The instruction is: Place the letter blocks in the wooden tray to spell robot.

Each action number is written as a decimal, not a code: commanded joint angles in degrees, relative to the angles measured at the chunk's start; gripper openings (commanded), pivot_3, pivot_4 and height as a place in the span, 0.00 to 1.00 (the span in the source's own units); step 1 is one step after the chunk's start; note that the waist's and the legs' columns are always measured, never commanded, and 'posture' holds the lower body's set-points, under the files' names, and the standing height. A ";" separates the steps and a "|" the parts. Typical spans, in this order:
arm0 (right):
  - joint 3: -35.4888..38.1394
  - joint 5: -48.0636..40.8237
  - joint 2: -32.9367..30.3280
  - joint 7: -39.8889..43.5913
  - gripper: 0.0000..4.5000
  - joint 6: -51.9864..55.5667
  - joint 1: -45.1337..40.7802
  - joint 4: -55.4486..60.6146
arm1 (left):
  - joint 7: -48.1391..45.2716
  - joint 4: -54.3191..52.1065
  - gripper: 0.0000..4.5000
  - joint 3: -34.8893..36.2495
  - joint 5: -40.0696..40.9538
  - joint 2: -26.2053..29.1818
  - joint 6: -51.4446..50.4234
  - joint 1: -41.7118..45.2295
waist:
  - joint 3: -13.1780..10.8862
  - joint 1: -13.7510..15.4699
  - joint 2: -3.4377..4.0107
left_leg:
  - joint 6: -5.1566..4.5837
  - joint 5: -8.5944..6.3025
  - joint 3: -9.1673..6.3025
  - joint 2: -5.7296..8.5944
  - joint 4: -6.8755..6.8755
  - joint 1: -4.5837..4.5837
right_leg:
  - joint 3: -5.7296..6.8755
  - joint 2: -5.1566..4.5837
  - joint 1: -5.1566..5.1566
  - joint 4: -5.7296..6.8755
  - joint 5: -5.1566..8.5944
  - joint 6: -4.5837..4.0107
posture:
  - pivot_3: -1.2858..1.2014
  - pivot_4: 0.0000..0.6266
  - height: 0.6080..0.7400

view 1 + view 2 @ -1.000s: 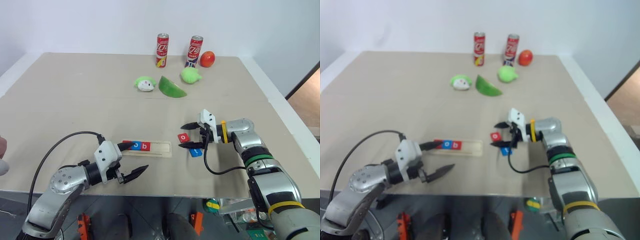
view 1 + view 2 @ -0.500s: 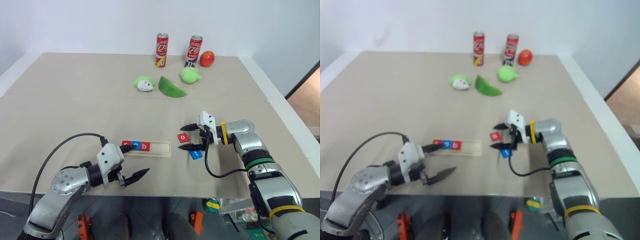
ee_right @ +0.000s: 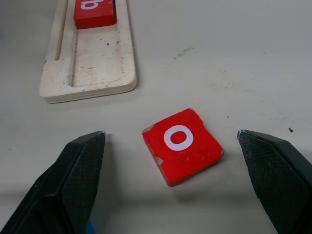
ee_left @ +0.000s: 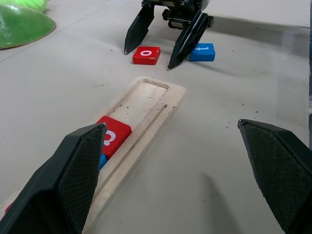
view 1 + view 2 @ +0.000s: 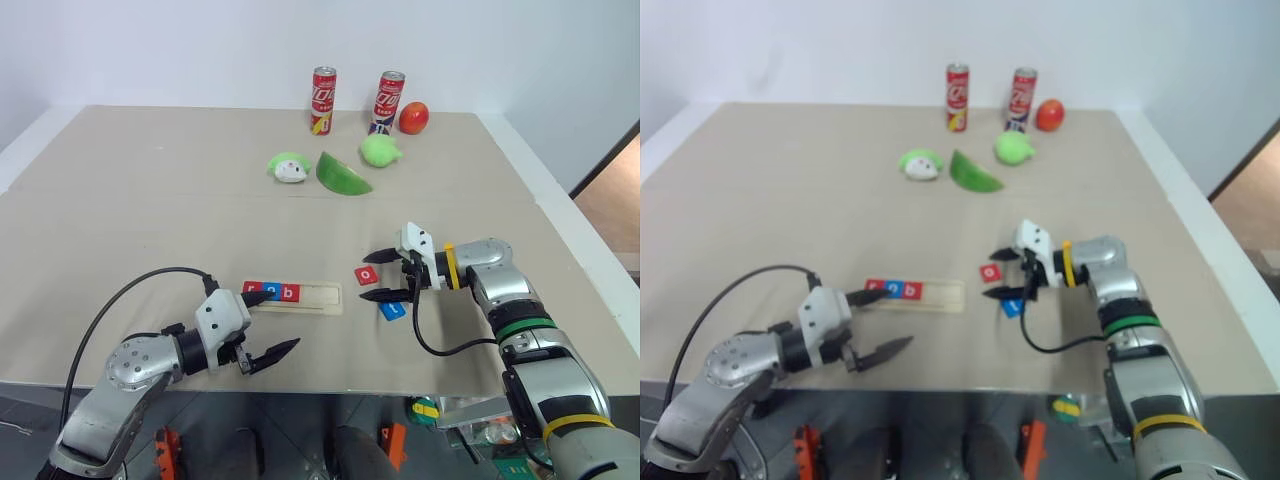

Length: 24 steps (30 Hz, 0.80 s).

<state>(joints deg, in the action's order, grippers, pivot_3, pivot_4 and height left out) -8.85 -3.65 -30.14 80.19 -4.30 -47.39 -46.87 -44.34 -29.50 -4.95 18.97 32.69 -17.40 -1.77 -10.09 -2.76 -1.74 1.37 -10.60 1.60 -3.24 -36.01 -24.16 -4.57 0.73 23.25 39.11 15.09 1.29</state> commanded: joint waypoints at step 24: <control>2.64 -3.01 -0.63 -10.17 0.37 12.92 6.68 18.89 | -0.27 -0.05 1.00 -0.38 -1.13 0.61 1.46 0.12 | 0.01 0.02 0.00 | -0.04 0.04 0.05 -0.06 -0.27 -0.04 | -0.03 0.02 -0.02 0.00 0.01 0.37 | 0.52 0.24 1.00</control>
<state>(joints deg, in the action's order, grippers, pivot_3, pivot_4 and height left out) -7.14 -5.87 -30.05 70.60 8.36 -39.00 -30.29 -44.83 -28.71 -6.37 17.96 32.98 -17.31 -2.05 -10.08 -2.74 -1.74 1.33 -10.56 1.65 -3.30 -36.28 -24.20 -4.60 0.75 23.24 39.11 15.10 1.66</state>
